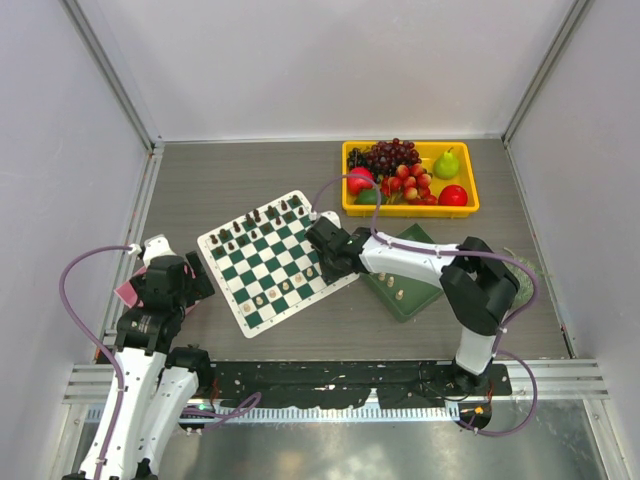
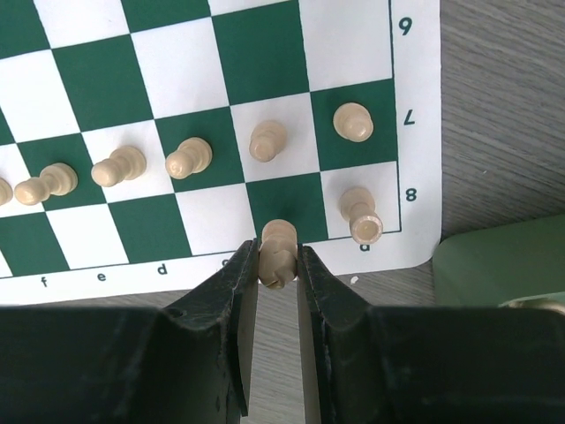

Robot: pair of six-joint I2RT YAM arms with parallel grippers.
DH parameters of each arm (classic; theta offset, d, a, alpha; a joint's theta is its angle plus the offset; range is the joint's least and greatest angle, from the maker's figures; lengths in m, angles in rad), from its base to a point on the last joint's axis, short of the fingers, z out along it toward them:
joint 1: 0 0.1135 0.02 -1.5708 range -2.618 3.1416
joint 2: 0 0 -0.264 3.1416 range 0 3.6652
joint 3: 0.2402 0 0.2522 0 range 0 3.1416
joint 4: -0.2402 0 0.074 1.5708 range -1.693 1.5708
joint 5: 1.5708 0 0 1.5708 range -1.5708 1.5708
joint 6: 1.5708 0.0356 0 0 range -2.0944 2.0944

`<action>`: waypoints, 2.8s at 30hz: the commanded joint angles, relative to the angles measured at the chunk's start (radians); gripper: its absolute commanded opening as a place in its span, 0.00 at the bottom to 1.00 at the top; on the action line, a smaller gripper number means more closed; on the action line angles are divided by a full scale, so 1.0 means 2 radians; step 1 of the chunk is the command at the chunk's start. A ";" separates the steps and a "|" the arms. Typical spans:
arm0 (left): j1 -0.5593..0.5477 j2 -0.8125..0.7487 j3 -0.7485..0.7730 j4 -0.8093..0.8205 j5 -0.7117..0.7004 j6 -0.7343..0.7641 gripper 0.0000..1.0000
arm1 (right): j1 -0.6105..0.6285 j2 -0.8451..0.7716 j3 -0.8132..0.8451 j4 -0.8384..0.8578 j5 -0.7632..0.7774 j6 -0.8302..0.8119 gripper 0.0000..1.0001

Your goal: Set up the chess pieces on the board

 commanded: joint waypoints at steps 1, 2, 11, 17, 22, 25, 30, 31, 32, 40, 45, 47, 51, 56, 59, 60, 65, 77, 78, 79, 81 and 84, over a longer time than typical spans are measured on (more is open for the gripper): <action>0.003 -0.002 0.007 0.015 -0.002 -0.001 0.99 | 0.001 0.007 0.025 0.017 0.018 -0.004 0.13; 0.004 -0.001 0.007 0.015 -0.002 -0.001 0.99 | 0.001 0.009 0.026 0.015 0.018 -0.004 0.13; 0.004 -0.001 0.008 0.015 -0.002 -0.001 0.99 | 0.001 0.021 0.027 0.014 0.018 -0.006 0.15; 0.004 -0.004 0.008 0.016 -0.001 0.000 0.99 | 0.001 0.025 0.031 0.010 0.020 -0.008 0.17; 0.004 -0.004 0.007 0.015 -0.002 0.000 0.99 | 0.001 0.026 0.032 0.009 0.019 -0.010 0.22; 0.004 -0.004 0.007 0.015 -0.002 -0.001 0.99 | 0.001 0.024 0.033 0.009 0.017 -0.010 0.28; 0.003 -0.004 0.008 0.015 -0.003 -0.001 0.99 | 0.001 0.014 0.037 0.008 0.017 -0.010 0.35; 0.004 -0.004 0.007 0.016 -0.003 -0.001 0.99 | 0.002 0.012 0.039 0.007 0.016 -0.012 0.37; 0.004 -0.004 0.007 0.015 -0.003 -0.001 0.99 | 0.001 0.010 0.041 0.006 0.016 -0.011 0.37; 0.004 -0.006 0.007 0.016 -0.003 0.000 0.99 | 0.002 -0.037 0.051 -0.017 0.015 -0.020 0.44; 0.003 -0.004 0.007 0.016 -0.002 -0.001 0.99 | 0.001 -0.135 0.019 -0.023 0.068 -0.018 0.50; 0.004 -0.004 0.008 0.016 -0.002 0.000 0.99 | -0.003 -0.172 -0.004 -0.024 0.090 -0.011 0.54; 0.004 -0.002 0.007 0.017 -0.001 0.000 0.99 | -0.037 -0.232 -0.061 -0.023 0.095 0.007 0.55; 0.004 -0.003 0.007 0.018 0.001 0.000 0.99 | -0.122 -0.297 -0.151 -0.017 0.060 0.024 0.55; 0.004 -0.003 0.007 0.018 0.001 0.000 0.99 | -0.160 -0.315 -0.182 -0.016 0.042 0.018 0.55; 0.004 -0.003 0.007 0.018 0.002 0.000 0.99 | -0.173 -0.324 -0.193 -0.016 0.038 0.017 0.55; 0.004 -0.001 0.007 0.017 0.000 0.001 0.99 | -0.203 -0.333 -0.215 -0.014 0.021 0.006 0.53; 0.004 0.002 0.008 0.017 0.001 -0.001 0.99 | -0.207 -0.296 -0.216 0.002 -0.061 0.009 0.43; 0.004 0.002 0.008 0.016 0.002 -0.001 0.99 | -0.207 -0.295 -0.219 0.002 -0.061 0.009 0.42; 0.004 0.002 0.007 0.017 0.001 -0.001 0.99 | -0.207 -0.292 -0.219 0.001 -0.066 0.006 0.41; 0.004 0.002 0.008 0.017 0.001 -0.001 0.99 | -0.207 -0.286 -0.217 -0.005 -0.074 -0.003 0.40; 0.004 0.004 0.008 0.018 0.002 0.000 0.99 | -0.206 -0.275 -0.215 -0.013 -0.071 -0.012 0.38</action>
